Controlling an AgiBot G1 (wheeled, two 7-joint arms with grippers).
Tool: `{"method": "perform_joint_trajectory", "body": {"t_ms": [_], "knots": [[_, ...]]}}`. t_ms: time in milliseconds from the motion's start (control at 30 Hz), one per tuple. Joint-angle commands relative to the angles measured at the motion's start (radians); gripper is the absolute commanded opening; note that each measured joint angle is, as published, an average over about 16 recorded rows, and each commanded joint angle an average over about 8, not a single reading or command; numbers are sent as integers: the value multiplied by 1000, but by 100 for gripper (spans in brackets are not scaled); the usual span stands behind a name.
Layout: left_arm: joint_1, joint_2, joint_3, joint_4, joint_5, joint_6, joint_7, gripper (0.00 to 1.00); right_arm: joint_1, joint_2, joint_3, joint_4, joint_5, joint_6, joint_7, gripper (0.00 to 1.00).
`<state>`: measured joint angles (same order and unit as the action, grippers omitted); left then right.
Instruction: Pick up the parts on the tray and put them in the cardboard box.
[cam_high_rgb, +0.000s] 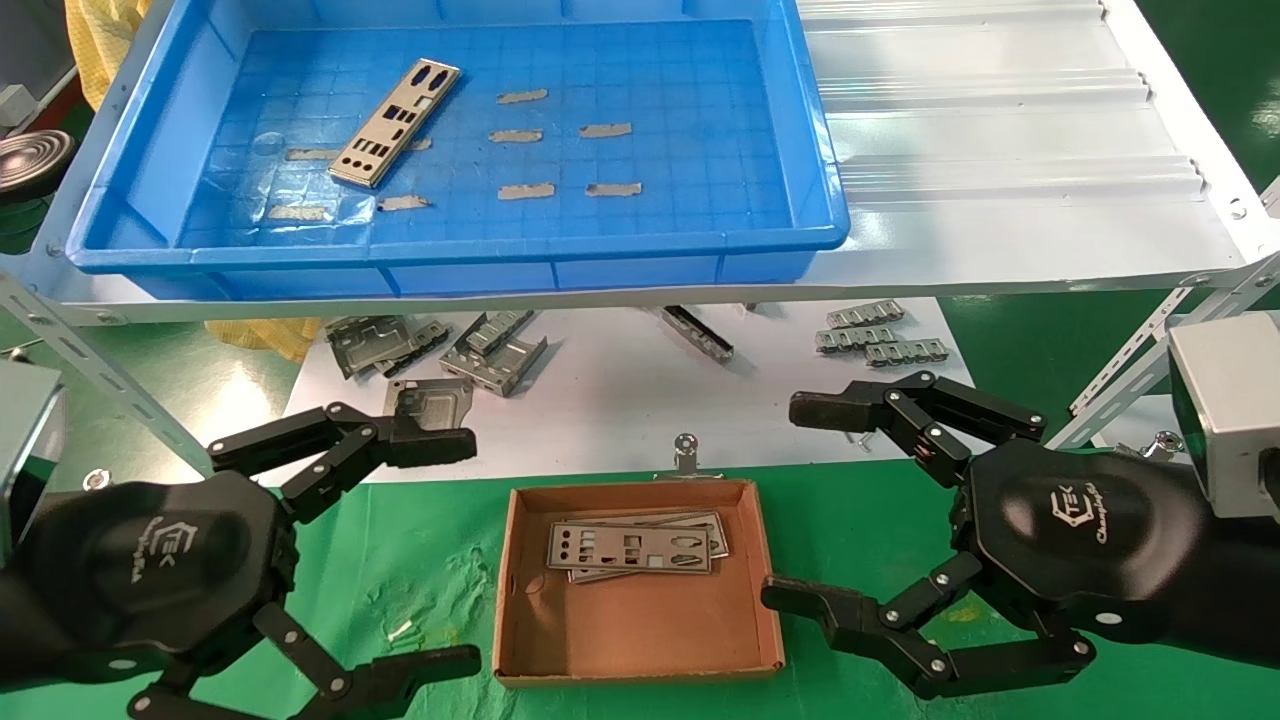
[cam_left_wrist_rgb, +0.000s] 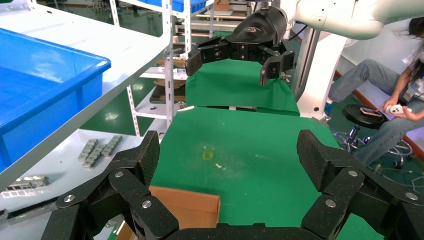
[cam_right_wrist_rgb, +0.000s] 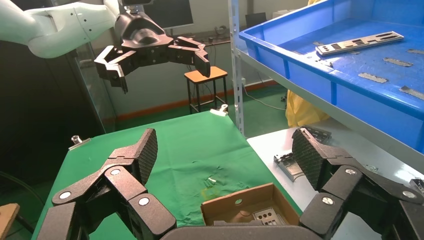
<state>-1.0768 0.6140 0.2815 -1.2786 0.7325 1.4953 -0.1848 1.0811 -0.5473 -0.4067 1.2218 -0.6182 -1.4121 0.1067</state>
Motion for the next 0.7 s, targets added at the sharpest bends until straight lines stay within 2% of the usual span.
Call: {"method": "perform_joint_trajectory", "body": {"t_ms": [33,700], "knots": [[0,0,0,0,0,0,0,100,0,0,0,0,0,0,0,100],[0,0,0,0,0,0,0,100,0,0,0,0,0,0,0,100]]}}
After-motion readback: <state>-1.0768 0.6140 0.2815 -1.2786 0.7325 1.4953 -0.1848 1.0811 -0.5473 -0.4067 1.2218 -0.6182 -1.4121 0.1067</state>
